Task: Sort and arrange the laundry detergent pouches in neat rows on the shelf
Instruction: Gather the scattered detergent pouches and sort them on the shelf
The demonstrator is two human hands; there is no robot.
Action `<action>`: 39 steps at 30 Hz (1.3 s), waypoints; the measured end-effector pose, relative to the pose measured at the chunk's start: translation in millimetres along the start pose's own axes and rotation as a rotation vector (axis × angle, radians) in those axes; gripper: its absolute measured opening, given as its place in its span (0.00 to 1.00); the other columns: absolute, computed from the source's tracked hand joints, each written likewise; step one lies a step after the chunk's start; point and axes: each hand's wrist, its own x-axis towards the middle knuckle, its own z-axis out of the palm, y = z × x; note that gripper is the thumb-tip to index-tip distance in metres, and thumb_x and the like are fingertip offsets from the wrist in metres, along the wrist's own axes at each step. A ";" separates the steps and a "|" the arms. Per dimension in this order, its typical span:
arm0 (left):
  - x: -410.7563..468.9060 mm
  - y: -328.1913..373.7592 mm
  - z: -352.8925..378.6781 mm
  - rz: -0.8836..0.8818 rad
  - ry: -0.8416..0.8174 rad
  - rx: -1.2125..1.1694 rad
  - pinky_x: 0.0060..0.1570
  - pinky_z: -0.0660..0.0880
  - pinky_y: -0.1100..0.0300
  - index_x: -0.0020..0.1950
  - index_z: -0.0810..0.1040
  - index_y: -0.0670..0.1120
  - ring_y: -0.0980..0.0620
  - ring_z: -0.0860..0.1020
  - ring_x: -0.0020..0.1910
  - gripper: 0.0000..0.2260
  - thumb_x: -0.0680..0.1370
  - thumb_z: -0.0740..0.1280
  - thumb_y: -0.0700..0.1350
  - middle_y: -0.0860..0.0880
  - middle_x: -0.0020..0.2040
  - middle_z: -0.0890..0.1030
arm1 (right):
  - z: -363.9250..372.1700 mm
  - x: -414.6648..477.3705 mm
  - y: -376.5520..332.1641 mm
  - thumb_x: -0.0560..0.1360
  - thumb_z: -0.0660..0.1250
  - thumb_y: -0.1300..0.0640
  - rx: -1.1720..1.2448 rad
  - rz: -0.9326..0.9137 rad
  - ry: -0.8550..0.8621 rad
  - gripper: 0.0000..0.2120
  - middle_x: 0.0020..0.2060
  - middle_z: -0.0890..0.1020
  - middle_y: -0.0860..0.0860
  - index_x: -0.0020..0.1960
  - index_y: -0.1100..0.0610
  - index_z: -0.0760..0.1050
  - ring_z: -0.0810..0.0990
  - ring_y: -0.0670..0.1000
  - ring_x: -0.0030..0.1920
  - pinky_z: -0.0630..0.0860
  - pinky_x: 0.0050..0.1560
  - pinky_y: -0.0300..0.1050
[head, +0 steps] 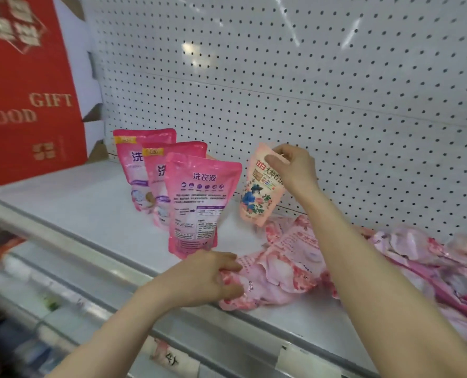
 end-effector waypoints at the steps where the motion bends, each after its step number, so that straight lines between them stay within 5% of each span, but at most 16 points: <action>1: -4.7 -5.9 -2.2 -0.009 0.013 -0.002 0.69 0.64 0.60 0.69 0.74 0.53 0.56 0.68 0.70 0.26 0.73 0.67 0.61 0.57 0.74 0.67 | 9.2 0.2 -0.1 0.75 0.70 0.54 -0.011 -0.008 -0.022 0.03 0.42 0.85 0.49 0.45 0.53 0.81 0.84 0.53 0.45 0.80 0.50 0.56; 7: -14.8 -12.0 -4.6 -0.005 0.141 0.034 0.67 0.61 0.67 0.68 0.75 0.53 0.59 0.68 0.70 0.23 0.74 0.68 0.55 0.56 0.73 0.69 | 43.0 -18.3 4.3 0.78 0.67 0.50 -0.118 -0.124 -0.231 0.10 0.47 0.86 0.48 0.53 0.53 0.83 0.83 0.50 0.49 0.79 0.54 0.53; 12: -12.4 0.0 -3.2 -0.004 0.162 0.140 0.66 0.65 0.63 0.66 0.77 0.52 0.56 0.71 0.68 0.23 0.73 0.63 0.56 0.55 0.70 0.73 | -1.7 -22.2 27.7 0.81 0.60 0.50 0.023 0.069 -0.176 0.13 0.46 0.86 0.50 0.56 0.53 0.82 0.85 0.51 0.44 0.82 0.50 0.51; 16: 6.6 22.2 3.8 0.018 0.307 0.177 0.58 0.75 0.55 0.63 0.79 0.50 0.52 0.79 0.58 0.25 0.76 0.57 0.64 0.54 0.60 0.80 | -43.6 -30.4 72.5 0.79 0.63 0.52 -0.687 0.262 -0.344 0.13 0.48 0.85 0.53 0.56 0.58 0.81 0.83 0.54 0.46 0.76 0.46 0.44; 18: 19.5 36.6 9.9 0.033 0.310 0.187 0.58 0.75 0.53 0.65 0.77 0.50 0.52 0.79 0.57 0.26 0.76 0.58 0.66 0.53 0.60 0.81 | -51.5 -39.6 83.5 0.78 0.65 0.48 -0.854 0.360 -0.501 0.16 0.47 0.84 0.54 0.56 0.59 0.79 0.82 0.55 0.47 0.76 0.44 0.44; 23: 32.8 42.8 14.2 0.019 0.173 0.197 0.52 0.76 0.58 0.60 0.79 0.50 0.54 0.80 0.50 0.24 0.75 0.59 0.66 0.51 0.55 0.83 | -59.4 -47.9 93.7 0.75 0.70 0.51 -0.782 0.408 -0.486 0.14 0.42 0.82 0.53 0.52 0.61 0.80 0.79 0.53 0.41 0.76 0.42 0.44; 25: 30.5 42.2 7.5 0.070 0.193 0.186 0.56 0.76 0.57 0.61 0.79 0.51 0.56 0.79 0.54 0.24 0.75 0.60 0.66 0.53 0.59 0.81 | -66.0 -44.7 96.3 0.74 0.70 0.55 -0.660 0.428 -0.393 0.10 0.45 0.85 0.55 0.51 0.60 0.83 0.83 0.54 0.44 0.80 0.46 0.46; 27: 29.0 45.3 -7.2 0.169 0.326 0.172 0.64 0.73 0.56 0.65 0.78 0.52 0.56 0.76 0.61 0.19 0.76 0.65 0.59 0.54 0.65 0.77 | -74.9 -37.1 90.2 0.77 0.68 0.57 -0.553 0.385 -0.317 0.09 0.46 0.85 0.57 0.51 0.62 0.82 0.82 0.55 0.44 0.78 0.46 0.47; 29: 33.5 47.9 -30.0 0.310 0.585 0.257 0.60 0.76 0.51 0.64 0.79 0.49 0.50 0.77 0.61 0.17 0.76 0.70 0.48 0.50 0.64 0.78 | -81.6 -28.2 77.9 0.79 0.64 0.58 -0.567 0.312 -0.298 0.08 0.42 0.82 0.58 0.49 0.63 0.79 0.77 0.54 0.39 0.75 0.43 0.47; 32: 51.9 49.4 -69.7 0.405 0.777 0.492 0.54 0.77 0.49 0.62 0.79 0.46 0.44 0.76 0.61 0.18 0.72 0.74 0.40 0.47 0.61 0.80 | -75.1 -24.7 71.1 0.79 0.64 0.60 -0.681 0.402 -0.434 0.09 0.47 0.83 0.57 0.56 0.64 0.78 0.84 0.57 0.46 0.81 0.53 0.52; 35: 81.0 51.1 -101.0 0.348 0.648 0.739 0.60 0.74 0.47 0.63 0.79 0.45 0.42 0.76 0.61 0.21 0.71 0.75 0.42 0.45 0.60 0.80 | -55.9 -34.9 87.7 0.77 0.67 0.55 -0.857 0.437 -0.608 0.15 0.50 0.84 0.56 0.60 0.62 0.78 0.84 0.56 0.49 0.82 0.54 0.53; 39: 104.9 50.4 -106.8 0.142 0.331 0.942 0.57 0.74 0.52 0.61 0.78 0.49 0.48 0.78 0.54 0.12 0.78 0.67 0.44 0.49 0.56 0.81 | -48.8 -40.1 96.5 0.76 0.68 0.55 -0.793 0.426 -0.551 0.15 0.48 0.82 0.55 0.59 0.61 0.78 0.78 0.54 0.45 0.76 0.48 0.45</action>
